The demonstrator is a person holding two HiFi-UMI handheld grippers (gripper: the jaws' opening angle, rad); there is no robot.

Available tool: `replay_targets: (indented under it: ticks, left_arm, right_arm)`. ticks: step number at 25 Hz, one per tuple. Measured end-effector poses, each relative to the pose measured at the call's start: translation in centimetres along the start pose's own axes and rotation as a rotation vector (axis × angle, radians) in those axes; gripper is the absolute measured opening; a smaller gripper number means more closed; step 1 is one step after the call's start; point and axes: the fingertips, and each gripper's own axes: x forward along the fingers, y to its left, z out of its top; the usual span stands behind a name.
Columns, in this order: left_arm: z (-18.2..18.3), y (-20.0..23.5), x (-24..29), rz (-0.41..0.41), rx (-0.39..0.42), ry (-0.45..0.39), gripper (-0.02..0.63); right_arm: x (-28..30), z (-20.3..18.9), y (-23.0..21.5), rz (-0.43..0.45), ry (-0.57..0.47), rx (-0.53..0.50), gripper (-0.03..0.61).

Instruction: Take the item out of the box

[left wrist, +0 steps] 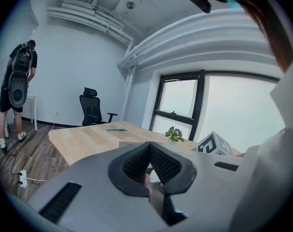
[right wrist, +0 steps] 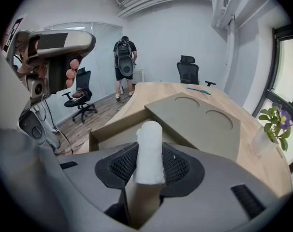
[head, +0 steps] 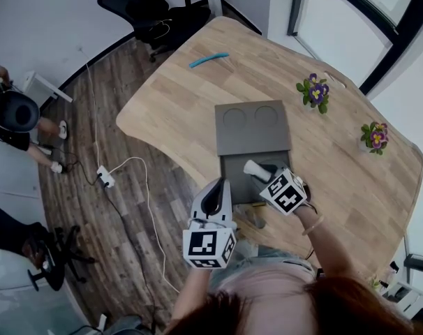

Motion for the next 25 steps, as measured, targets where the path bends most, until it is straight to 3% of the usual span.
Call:
replay_targets:
  ticks: [25]
  left_arm:
    - [2.5, -1.3, -3.9, -0.016, 0.051, -0.063, -0.002]
  right_arm:
    - [-6.3, 3.6, 1.6, -0.116, -0.194, 0.059, 0.138]
